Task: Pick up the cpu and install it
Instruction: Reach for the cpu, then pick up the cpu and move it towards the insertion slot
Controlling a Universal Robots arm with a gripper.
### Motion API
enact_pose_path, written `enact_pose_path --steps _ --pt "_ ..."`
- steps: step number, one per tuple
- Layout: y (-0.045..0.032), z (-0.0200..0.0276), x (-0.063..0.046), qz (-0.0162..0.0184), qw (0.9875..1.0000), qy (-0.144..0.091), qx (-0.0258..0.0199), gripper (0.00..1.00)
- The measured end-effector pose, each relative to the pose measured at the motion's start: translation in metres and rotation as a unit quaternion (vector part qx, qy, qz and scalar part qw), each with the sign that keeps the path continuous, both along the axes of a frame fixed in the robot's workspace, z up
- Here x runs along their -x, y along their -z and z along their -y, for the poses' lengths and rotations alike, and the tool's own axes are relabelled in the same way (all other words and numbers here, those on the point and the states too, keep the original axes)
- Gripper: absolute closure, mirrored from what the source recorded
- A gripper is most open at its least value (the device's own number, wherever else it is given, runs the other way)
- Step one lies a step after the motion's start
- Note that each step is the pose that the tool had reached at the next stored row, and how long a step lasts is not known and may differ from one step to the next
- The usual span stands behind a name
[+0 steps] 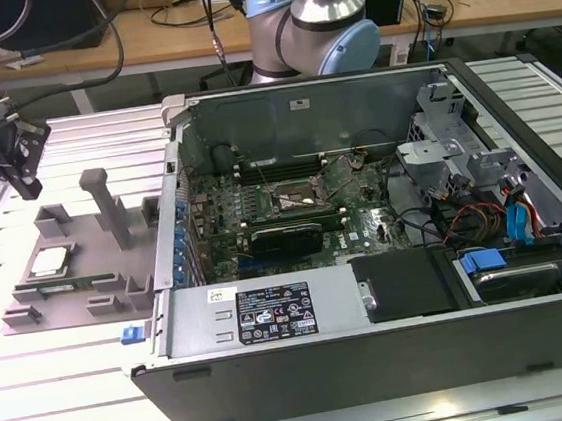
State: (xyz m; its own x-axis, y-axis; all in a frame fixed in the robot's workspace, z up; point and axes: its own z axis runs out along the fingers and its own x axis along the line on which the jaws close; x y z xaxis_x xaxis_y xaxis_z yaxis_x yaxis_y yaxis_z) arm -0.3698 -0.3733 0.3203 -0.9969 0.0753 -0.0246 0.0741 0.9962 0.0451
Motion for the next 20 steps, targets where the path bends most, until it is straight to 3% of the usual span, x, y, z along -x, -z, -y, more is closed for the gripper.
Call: enact_pose_path --steps 4,18,20 --pt "0.0059 -0.0036 0.005 0.0 1.0 0.0 0.0 0.89" --pt "0.0095 -0.0036 0.007 -0.0001 1.0 0.0 0.0 0.89" --pt "0.0149 -0.0036 0.011 0.0003 1.0 0.0 0.0 0.89"
